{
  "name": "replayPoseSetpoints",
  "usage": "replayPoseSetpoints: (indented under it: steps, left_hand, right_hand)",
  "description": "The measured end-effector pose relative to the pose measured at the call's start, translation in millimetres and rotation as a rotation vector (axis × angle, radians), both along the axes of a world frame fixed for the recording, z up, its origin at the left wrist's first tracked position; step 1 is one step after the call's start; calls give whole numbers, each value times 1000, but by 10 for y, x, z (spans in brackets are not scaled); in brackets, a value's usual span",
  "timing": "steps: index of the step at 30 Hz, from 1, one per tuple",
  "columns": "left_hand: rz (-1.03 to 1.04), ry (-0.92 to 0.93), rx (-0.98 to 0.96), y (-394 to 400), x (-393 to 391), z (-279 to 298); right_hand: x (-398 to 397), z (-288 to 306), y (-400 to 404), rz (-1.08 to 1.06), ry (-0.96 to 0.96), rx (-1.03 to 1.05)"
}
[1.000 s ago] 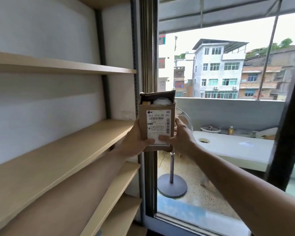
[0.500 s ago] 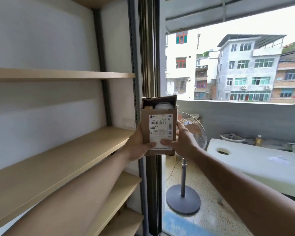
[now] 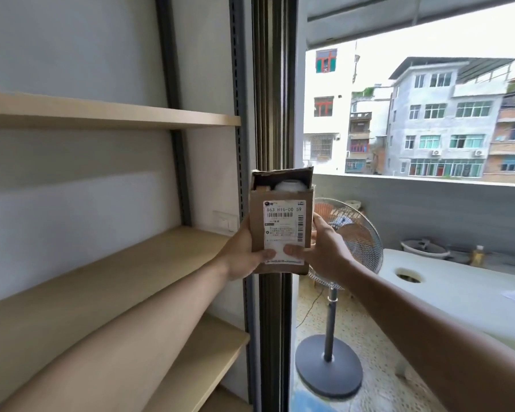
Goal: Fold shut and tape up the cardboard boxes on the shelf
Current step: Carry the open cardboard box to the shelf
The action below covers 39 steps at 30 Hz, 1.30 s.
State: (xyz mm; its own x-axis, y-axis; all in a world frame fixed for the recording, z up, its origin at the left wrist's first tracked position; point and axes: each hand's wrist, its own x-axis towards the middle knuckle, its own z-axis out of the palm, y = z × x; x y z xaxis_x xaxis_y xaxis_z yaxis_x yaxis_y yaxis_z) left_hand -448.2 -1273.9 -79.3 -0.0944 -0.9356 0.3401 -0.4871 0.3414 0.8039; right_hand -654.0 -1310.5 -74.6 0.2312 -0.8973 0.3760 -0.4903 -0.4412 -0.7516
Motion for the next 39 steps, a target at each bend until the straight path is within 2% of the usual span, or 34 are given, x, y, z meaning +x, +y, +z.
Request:
replayPoseSetpoints:
  steps: [3, 10, 19, 22, 29, 35, 39]
  left_hand:
    - [8, -2, 0, -272, 166, -33]
    - [153, 48, 31, -363, 594, -52]
    - [516, -14, -45, -130, 1238, -42]
    - [621, 19, -54, 13, 1269, -58]
    - [907, 16, -126, 645, 1371, 37]
    - [968, 65, -228, 1194, 1429, 85]
    - [954, 81, -294, 1434, 1404, 39]
  right_hand:
    - [145, -46, -271, 14, -12, 2]
    - [688, -40, -614, 164, 2, -12]
    - [1629, 38, -970, 479, 6, -39]
    - [1853, 46, -1032, 608, 22, -46]
    - [2395, 68, -770, 909, -39, -60]
    - [2606, 86, -398, 1103, -215, 27]
    - [2591, -13, -183, 1159, -324, 78]
